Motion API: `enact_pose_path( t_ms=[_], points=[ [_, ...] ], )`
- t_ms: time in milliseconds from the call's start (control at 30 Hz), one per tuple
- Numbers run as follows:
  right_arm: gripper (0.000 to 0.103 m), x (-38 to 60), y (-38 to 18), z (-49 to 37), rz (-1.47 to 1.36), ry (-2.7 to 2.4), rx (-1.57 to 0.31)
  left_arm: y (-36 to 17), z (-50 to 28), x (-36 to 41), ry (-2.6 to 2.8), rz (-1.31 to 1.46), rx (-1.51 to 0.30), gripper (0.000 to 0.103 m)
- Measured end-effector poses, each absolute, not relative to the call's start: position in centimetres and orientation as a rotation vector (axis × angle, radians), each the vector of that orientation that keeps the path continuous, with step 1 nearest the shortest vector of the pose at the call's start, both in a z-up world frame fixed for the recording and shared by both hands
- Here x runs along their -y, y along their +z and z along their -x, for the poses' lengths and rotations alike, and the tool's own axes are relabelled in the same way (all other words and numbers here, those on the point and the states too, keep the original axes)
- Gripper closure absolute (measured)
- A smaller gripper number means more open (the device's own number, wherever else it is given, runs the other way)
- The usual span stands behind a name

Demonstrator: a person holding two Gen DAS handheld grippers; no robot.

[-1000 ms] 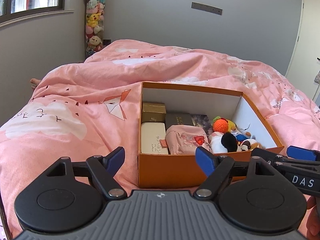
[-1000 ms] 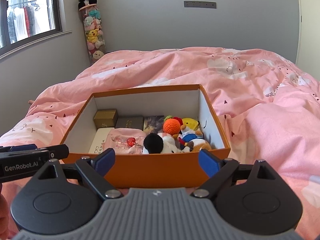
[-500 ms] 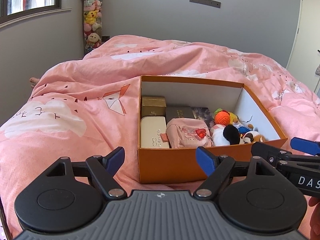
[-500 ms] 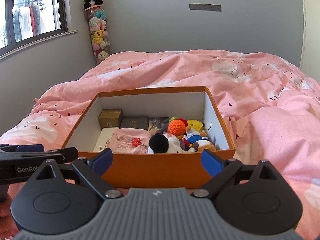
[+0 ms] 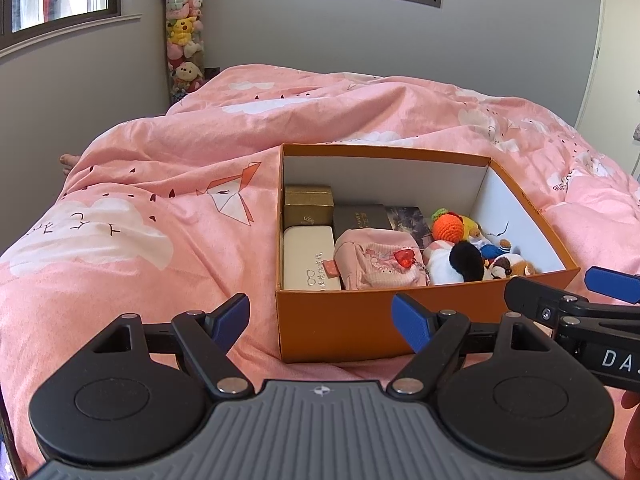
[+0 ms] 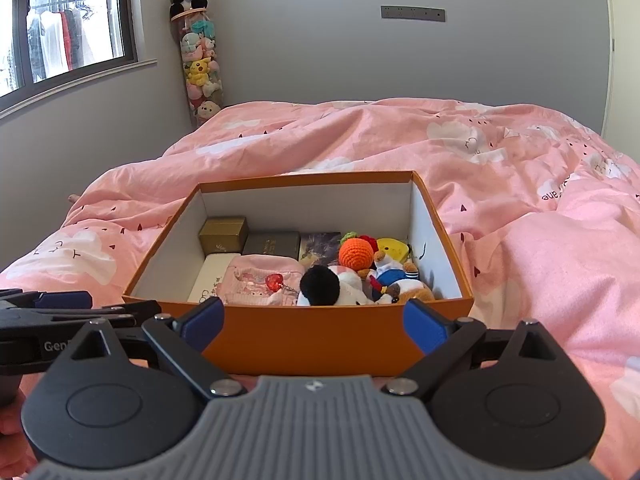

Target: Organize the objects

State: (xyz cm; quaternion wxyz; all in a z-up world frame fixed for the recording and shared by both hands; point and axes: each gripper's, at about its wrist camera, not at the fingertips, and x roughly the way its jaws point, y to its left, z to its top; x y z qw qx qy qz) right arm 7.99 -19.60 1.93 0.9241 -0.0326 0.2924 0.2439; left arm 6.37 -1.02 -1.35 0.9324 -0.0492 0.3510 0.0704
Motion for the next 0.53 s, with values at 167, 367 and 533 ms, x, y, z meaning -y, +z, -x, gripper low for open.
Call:
enact_pose_path(
  t_ms=[167, 367, 533],
  points=[
    [0.006, 19.59, 1.93, -7.98, 0.066, 0.500, -0.600, -1.32, -6.35, 1.13, 0.143, 0.096, -0.719, 0.009],
    [0.006, 19.57, 1.92, -7.96, 0.066, 0.499, -0.601, -1.27, -6.34, 1.15, 0.144, 0.097, -0.722, 0.009],
    [0.006, 19.59, 1.92, -7.97, 0.066, 0.500, -0.601, -1.24, -6.33, 1.13, 0.143, 0.098, -0.722, 0.009]
  ],
)
